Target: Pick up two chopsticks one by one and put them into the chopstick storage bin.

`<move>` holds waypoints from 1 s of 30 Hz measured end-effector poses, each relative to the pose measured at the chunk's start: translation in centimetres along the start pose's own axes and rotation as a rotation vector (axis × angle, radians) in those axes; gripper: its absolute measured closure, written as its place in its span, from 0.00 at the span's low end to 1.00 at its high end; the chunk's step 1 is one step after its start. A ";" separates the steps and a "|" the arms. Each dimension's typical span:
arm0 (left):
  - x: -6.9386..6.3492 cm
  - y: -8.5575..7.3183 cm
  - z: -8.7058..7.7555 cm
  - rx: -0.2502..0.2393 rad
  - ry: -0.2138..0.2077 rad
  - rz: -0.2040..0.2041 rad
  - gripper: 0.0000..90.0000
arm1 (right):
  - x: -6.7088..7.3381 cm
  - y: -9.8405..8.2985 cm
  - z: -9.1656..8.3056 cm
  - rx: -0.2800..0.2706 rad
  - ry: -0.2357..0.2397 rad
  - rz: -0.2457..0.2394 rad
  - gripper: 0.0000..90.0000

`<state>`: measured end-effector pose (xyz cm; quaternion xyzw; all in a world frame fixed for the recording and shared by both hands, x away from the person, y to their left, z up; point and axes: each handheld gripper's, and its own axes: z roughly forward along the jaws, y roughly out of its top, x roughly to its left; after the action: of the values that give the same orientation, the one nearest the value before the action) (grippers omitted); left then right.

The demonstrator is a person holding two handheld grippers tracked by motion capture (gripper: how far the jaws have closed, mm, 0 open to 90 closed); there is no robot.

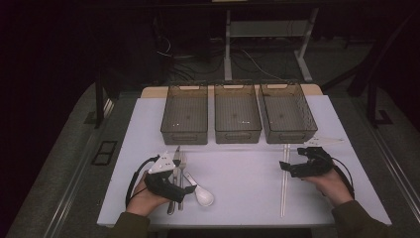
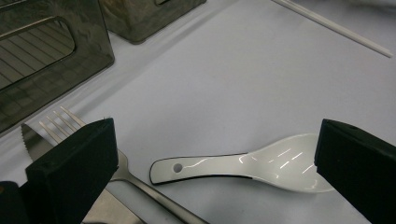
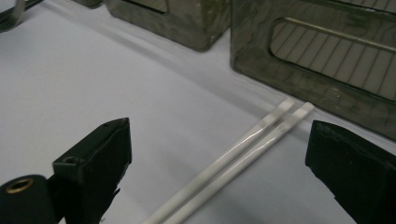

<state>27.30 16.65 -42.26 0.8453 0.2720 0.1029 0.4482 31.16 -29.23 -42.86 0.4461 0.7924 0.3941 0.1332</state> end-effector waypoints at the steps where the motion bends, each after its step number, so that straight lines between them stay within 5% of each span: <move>1: 0.0 0.0 0.0 0.000 0.000 0.000 0.00 | -0.1 0.1 0.1 -0.002 -0.007 0.000 0.10; 20: -0.2 0.0 0.2 0.002 -0.010 0.002 0.00 | -2.4 1.7 3.2 0.051 -0.112 0.064 0.50; 30: -0.2 0.0 0.2 0.003 -0.011 0.001 0.00 | -3.1 1.6 3.9 0.077 -0.136 0.097 0.57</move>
<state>27.20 16.36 -42.33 0.8468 0.2691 0.0979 0.4482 36.07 -29.37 -44.66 0.5146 0.7735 0.3380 0.1503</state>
